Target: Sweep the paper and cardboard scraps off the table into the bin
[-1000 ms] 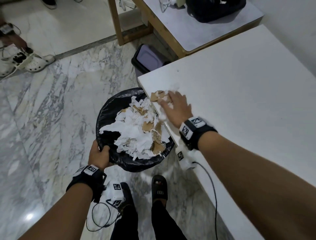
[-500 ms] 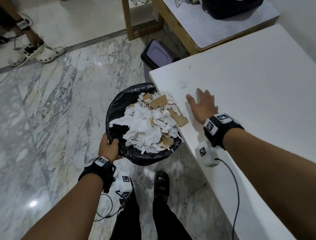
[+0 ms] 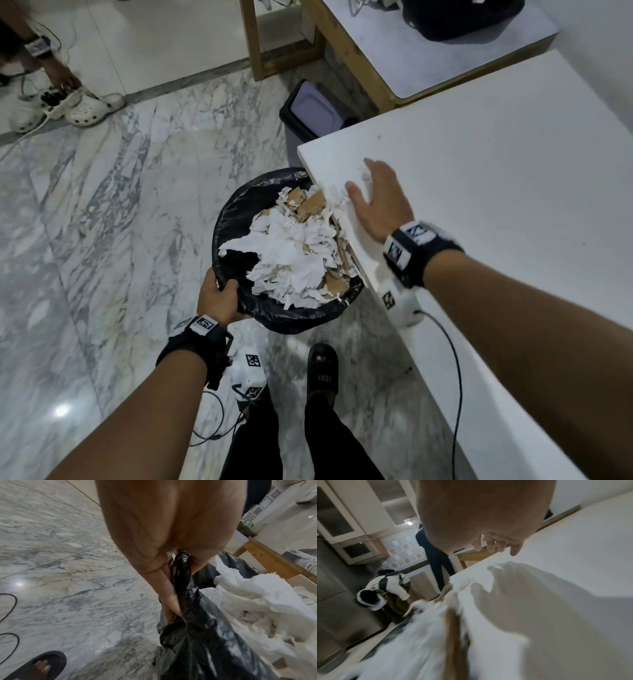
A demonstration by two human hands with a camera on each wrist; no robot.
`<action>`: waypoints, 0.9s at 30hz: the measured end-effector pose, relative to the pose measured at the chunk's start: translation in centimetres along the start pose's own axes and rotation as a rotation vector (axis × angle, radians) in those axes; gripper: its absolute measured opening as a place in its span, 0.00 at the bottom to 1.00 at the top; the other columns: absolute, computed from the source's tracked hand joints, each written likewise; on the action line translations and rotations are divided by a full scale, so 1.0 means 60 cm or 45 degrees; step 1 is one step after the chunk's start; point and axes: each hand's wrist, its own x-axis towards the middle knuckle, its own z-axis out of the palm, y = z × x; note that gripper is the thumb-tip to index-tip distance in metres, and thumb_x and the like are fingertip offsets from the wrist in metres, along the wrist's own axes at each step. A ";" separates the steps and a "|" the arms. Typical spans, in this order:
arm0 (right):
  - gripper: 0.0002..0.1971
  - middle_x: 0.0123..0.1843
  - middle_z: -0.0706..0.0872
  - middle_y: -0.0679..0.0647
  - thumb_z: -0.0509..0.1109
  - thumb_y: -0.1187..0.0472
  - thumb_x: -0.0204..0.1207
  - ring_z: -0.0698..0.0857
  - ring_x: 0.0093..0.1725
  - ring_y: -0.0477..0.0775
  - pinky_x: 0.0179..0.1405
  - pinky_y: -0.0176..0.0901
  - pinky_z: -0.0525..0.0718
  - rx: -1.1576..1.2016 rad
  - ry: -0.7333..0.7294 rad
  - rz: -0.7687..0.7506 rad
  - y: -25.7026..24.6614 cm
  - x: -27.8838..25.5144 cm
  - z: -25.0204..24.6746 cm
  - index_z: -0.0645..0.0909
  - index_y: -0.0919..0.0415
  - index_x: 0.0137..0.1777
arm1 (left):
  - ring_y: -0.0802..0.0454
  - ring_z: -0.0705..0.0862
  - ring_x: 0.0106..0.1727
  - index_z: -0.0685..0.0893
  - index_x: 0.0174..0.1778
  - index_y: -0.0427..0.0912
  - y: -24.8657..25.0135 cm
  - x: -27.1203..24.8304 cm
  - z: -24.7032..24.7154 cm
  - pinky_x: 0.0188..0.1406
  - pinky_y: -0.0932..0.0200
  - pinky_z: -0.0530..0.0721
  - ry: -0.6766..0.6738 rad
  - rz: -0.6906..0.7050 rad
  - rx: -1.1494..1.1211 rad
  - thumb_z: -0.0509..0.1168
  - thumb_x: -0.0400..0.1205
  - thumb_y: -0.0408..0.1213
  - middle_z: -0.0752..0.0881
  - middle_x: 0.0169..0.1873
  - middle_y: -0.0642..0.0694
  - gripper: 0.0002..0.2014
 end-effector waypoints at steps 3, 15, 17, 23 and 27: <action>0.36 0.89 0.46 0.52 0.52 0.37 0.85 0.47 0.88 0.52 0.86 0.55 0.50 -0.089 -0.190 0.074 0.021 0.074 -0.014 0.48 0.51 0.88 | 0.27 0.90 0.58 0.78 0.67 0.50 -0.002 0.005 0.000 0.25 0.44 0.93 -0.005 0.004 -0.003 0.60 0.89 0.28 0.87 0.65 0.33 0.15; 0.30 0.87 0.61 0.51 0.53 0.38 0.85 0.60 0.85 0.51 0.85 0.63 0.50 -0.068 -0.280 -0.443 -0.045 -0.012 0.043 0.59 0.45 0.84 | 0.29 0.90 0.57 0.79 0.67 0.51 0.010 0.006 0.001 0.24 0.44 0.93 0.010 0.004 0.000 0.60 0.90 0.28 0.86 0.66 0.33 0.14; 0.28 0.84 0.67 0.50 0.55 0.40 0.85 0.67 0.82 0.52 0.83 0.63 0.58 0.052 -0.063 -0.313 -0.036 0.029 0.018 0.63 0.47 0.83 | 0.28 0.90 0.58 0.79 0.69 0.50 0.010 0.010 -0.002 0.27 0.43 0.94 0.011 -0.001 -0.003 0.60 0.90 0.28 0.86 0.66 0.33 0.15; 0.36 0.89 0.50 0.55 0.55 0.39 0.85 0.50 0.88 0.55 0.85 0.56 0.52 -0.181 -0.086 0.081 0.025 0.189 -0.036 0.51 0.55 0.87 | 0.37 0.90 0.50 0.78 0.73 0.49 0.005 0.023 -0.005 0.30 0.47 0.94 -0.003 0.007 -0.047 0.59 0.90 0.28 0.87 0.65 0.34 0.18; 0.37 0.89 0.42 0.57 0.49 0.37 0.85 0.43 0.88 0.56 0.85 0.57 0.44 -0.363 -0.238 0.097 0.024 0.197 -0.016 0.46 0.57 0.88 | 0.33 0.90 0.53 0.78 0.74 0.45 0.006 0.030 -0.006 0.23 0.49 0.92 0.013 -0.004 -0.082 0.59 0.90 0.27 0.87 0.65 0.32 0.18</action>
